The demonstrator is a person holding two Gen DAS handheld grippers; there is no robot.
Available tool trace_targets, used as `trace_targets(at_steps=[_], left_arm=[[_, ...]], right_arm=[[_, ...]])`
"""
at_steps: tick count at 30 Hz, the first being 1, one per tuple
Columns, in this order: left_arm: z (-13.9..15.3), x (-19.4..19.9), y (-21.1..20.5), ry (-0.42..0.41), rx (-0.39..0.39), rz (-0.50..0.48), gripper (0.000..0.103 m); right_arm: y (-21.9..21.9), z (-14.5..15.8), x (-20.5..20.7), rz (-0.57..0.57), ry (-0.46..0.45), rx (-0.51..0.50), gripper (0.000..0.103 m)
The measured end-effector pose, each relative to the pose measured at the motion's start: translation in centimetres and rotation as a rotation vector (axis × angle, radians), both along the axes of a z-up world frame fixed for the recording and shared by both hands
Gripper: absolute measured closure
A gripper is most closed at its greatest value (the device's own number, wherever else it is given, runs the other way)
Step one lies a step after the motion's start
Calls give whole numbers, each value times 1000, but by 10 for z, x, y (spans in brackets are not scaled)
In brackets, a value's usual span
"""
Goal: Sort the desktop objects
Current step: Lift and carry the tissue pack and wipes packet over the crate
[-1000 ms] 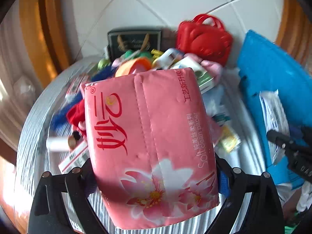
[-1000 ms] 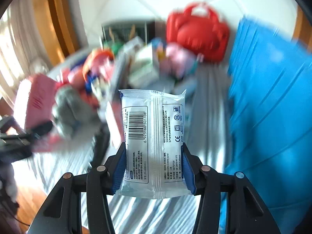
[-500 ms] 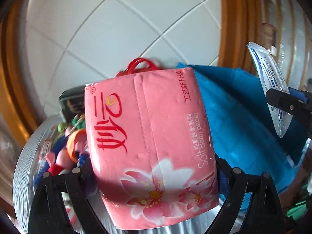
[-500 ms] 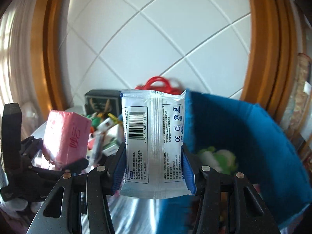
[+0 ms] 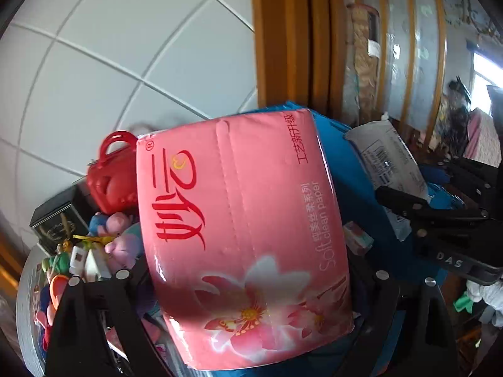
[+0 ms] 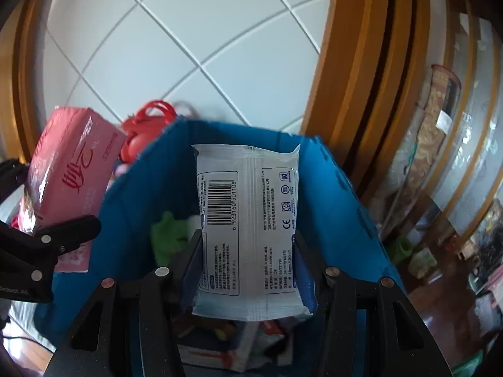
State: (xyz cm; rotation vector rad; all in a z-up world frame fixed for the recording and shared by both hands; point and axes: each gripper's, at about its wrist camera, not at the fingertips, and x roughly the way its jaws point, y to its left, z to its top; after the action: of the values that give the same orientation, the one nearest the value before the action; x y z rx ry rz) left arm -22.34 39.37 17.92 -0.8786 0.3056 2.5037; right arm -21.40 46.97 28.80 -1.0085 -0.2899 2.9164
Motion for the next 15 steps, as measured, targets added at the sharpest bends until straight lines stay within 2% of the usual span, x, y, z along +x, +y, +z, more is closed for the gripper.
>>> trace_targets(at_steps=[3,7,15], left_arm=[[-7,-11,32,-45,-43,-23,9],[-20,-23,73,-87,-96,-8,9],[-34,-48,97,-146,-152,33,9]], right_arm=[[31,-9,-10,0,-41,16,52],[57,-10,-18,24,-69,16,52],[81,-10,-34,37,-79,34,52]])
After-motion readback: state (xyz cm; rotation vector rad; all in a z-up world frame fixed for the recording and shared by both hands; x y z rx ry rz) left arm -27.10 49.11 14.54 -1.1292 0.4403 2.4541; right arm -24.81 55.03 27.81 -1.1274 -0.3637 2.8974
